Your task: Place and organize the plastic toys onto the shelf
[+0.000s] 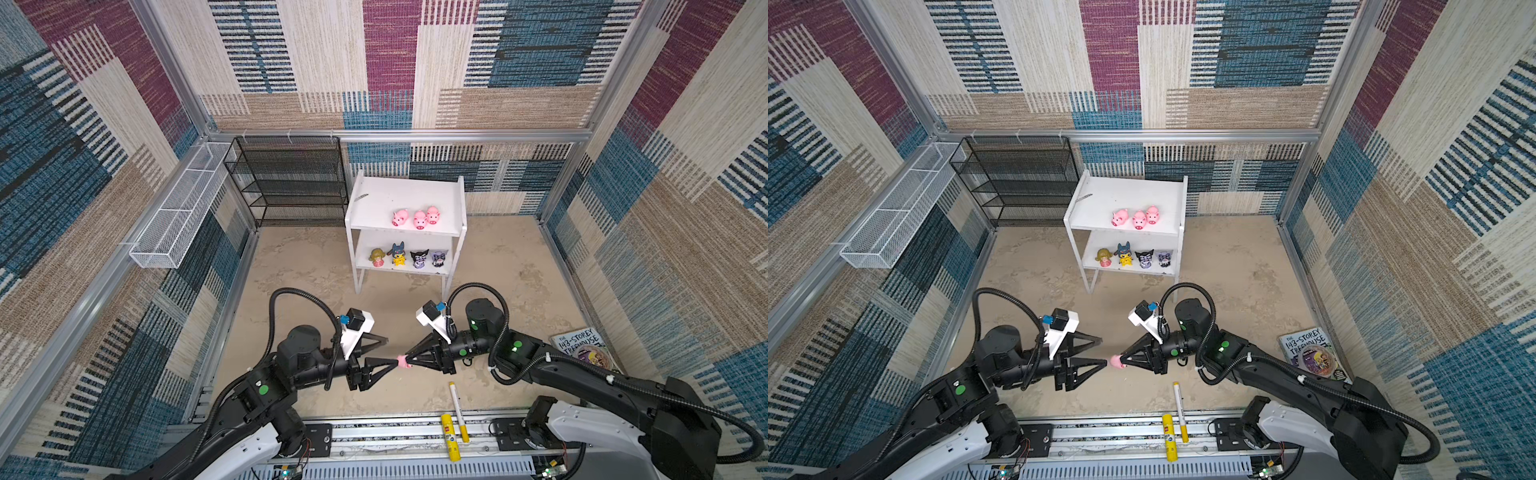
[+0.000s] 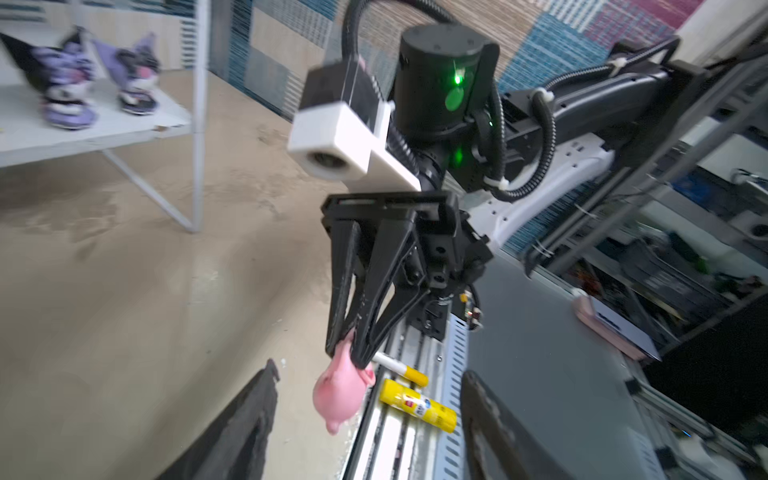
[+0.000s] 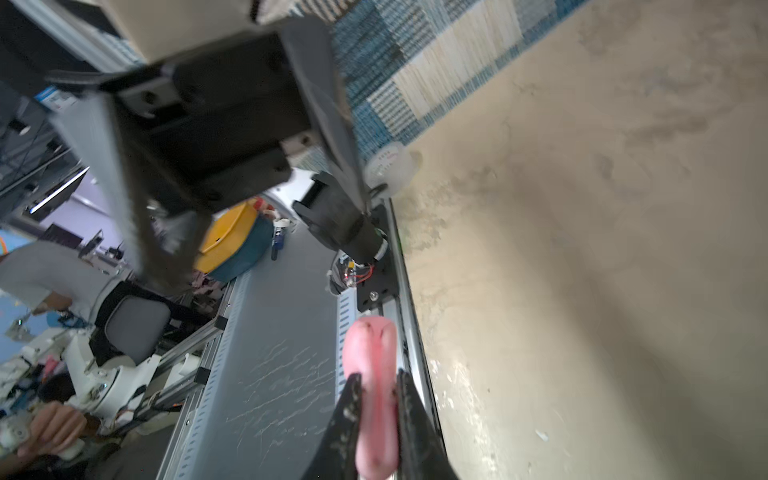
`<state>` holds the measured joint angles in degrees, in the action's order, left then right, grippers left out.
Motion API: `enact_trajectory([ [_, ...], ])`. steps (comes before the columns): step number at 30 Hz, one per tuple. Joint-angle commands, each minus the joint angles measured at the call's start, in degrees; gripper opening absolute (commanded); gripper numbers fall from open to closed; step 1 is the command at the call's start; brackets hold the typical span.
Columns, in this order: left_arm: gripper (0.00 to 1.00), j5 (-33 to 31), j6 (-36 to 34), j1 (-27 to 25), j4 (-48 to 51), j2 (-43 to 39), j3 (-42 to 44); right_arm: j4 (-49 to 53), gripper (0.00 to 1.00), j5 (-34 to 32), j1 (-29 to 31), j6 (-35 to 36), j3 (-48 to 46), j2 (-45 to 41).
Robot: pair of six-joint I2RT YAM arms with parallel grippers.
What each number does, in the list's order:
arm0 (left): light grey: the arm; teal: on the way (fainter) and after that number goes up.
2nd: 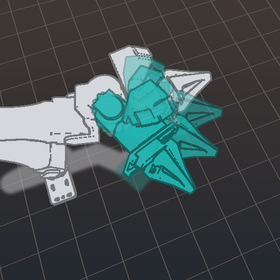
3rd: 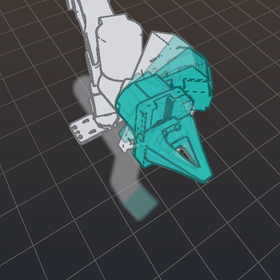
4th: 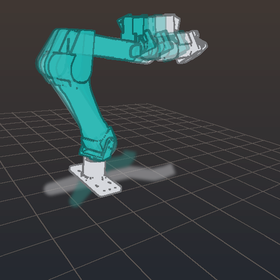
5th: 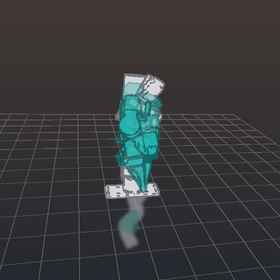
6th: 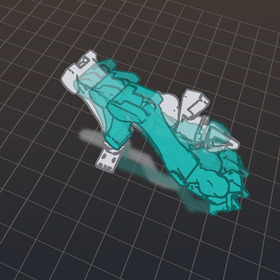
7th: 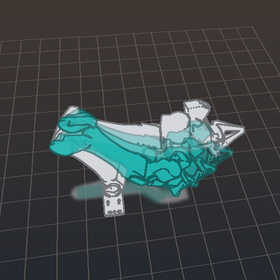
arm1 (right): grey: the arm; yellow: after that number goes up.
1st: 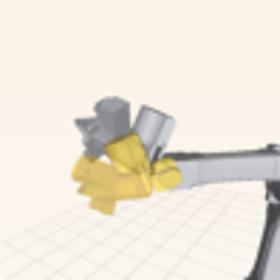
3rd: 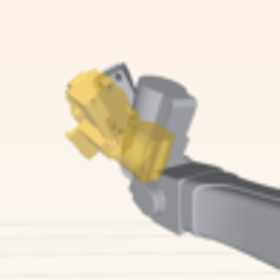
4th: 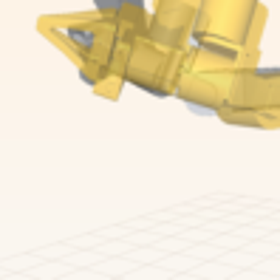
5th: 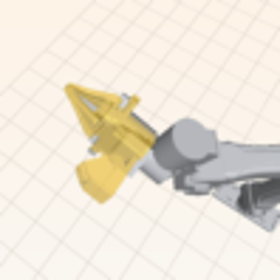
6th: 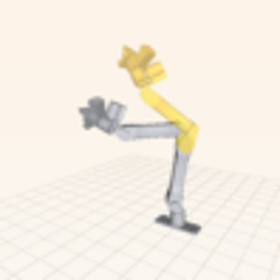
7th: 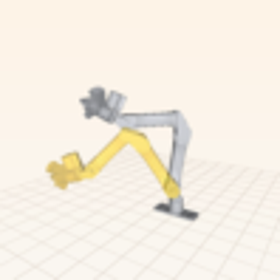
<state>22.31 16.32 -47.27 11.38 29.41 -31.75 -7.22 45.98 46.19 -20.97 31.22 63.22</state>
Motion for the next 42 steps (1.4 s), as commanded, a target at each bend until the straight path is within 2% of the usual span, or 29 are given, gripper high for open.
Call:
enact_trajectory([
  [1, 0.75, -19.73, 1.08, -0.07, 7.25, -6.87, 1.69, -6.19, 0.17, -7.32, -0.15, -11.35, -3.3, 4.42],
  [3, 0.76, -23.06, 1.35, -0.06, 7.96, -10.15, 2.55, -10.9, 0.17, -9.6, -0.14, -13.74, -5.79, 7.66],
  [6, 0.78, -22.98, 1.35, -0.04, 6.78, -11.6, 3.36, -14.99, 0.18, -12.23, -0.05, -13.96, -6.67, 12.64],
  [10, 0.78, -21.07, 0.83, -0.04, 5.91, -8.24, 2.68, -16.2, 0.17, -12.73, 0.34, -12.95, -4.55, 21.42],
  [16, 0.78, -18.53, 0.27, -0.02, 4.52, -5.06, 2.19, -15.7, 0.17, -15.74, 0.47, -12.96, -2.76, 28.34],
  [27, 0.78, -17.93, 0.4, -0.09, 4.77, -5.13, 2.13, -12.06, 0.28, -25.05, 0.03, -11.42, -0.74, 30.21],
  [36, 0.78, -17.15, 0.6, -0.03, 4.11, -3.98, 2.57, -9.87, 0.34, -28.65, -1.63, -10.43, 0.57, 28.83],
  [42, 0.77, -21.98, 5.04, -0.07, 5.26, -0.54, 5.2, -8.12, 0.37, -28.49, -1.92, -7.1, 1.18, 28.08],
])
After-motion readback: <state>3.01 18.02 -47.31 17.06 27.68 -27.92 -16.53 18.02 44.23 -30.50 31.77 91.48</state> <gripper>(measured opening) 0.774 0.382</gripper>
